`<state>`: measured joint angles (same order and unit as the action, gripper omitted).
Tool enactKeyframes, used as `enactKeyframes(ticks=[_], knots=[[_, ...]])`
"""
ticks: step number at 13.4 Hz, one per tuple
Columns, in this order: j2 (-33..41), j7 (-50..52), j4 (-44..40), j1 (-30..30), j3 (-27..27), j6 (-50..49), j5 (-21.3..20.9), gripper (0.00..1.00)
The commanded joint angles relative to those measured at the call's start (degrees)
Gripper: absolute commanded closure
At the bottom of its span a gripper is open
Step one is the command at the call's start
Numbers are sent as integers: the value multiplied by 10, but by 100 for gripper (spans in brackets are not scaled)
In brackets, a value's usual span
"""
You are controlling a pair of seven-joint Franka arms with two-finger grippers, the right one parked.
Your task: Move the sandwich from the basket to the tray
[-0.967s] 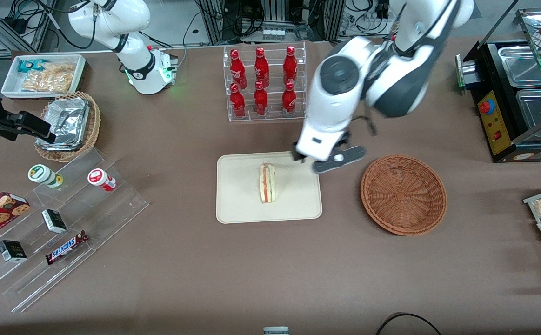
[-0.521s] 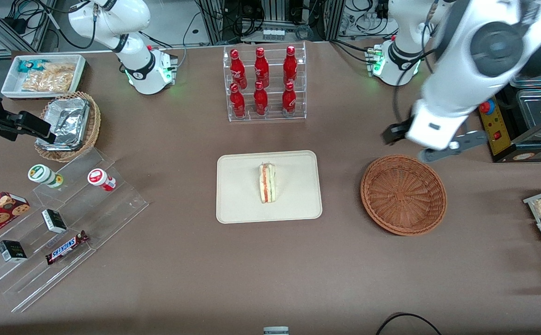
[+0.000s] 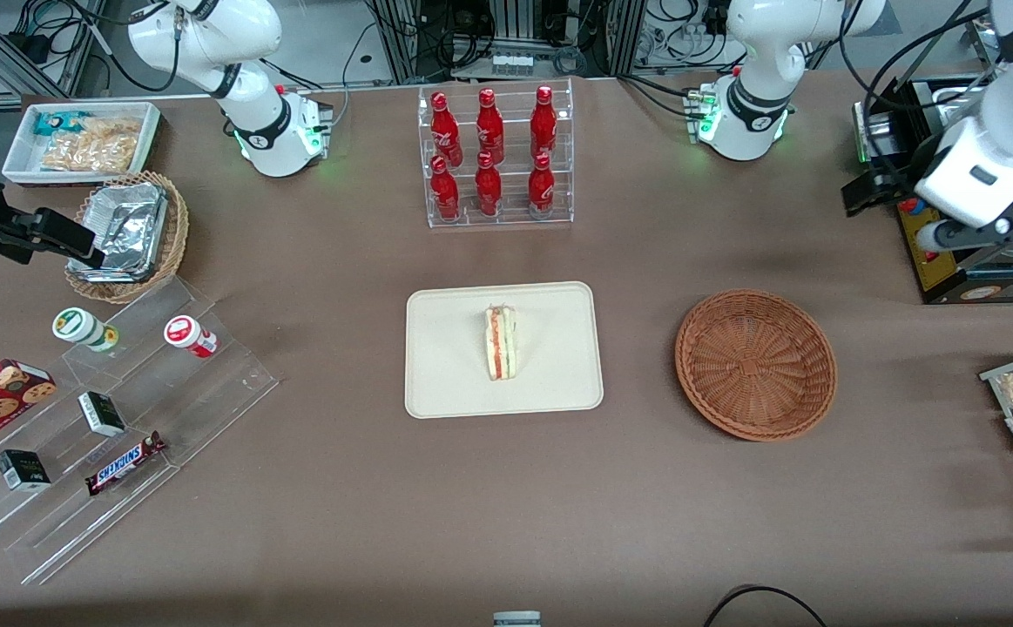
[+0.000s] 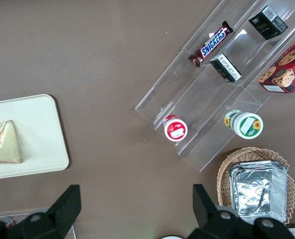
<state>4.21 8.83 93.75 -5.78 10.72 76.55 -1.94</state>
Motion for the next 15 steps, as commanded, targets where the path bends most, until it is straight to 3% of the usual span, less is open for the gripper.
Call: enactKeyframes(ticks=[1,5,9,15], knots=[[5,-20,-5,-12,7,13,7,0],[-22,-20,-42,23,-4,48,-3,0],[-14,-35,-39,52,-63,61,5,0],[-26,-29,-44,47,-66,75,7,0]])
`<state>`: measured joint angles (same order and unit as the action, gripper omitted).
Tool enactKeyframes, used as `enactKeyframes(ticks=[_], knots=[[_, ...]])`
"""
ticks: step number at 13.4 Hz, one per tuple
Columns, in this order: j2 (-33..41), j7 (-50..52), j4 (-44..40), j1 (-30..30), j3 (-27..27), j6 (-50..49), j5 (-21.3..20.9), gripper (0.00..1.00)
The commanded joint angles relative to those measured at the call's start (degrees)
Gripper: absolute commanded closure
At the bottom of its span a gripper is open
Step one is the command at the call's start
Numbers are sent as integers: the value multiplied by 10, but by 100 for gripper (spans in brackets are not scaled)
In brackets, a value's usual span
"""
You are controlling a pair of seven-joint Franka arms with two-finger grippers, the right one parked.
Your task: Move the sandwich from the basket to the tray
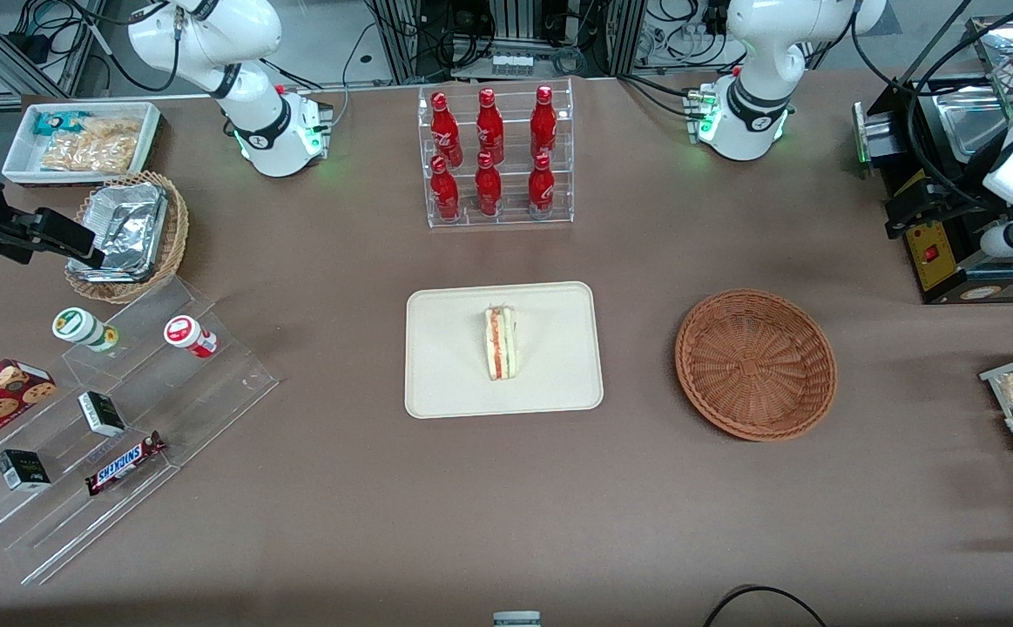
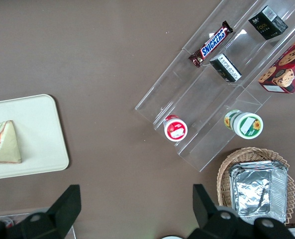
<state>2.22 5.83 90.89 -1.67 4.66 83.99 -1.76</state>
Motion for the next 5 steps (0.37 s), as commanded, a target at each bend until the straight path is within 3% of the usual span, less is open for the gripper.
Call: enactKeyframes(ticks=[1,5], knots=[[-6,0,-15,5,-5,0,11,0],[-7,2,-13,1,-5,2,13,0]])
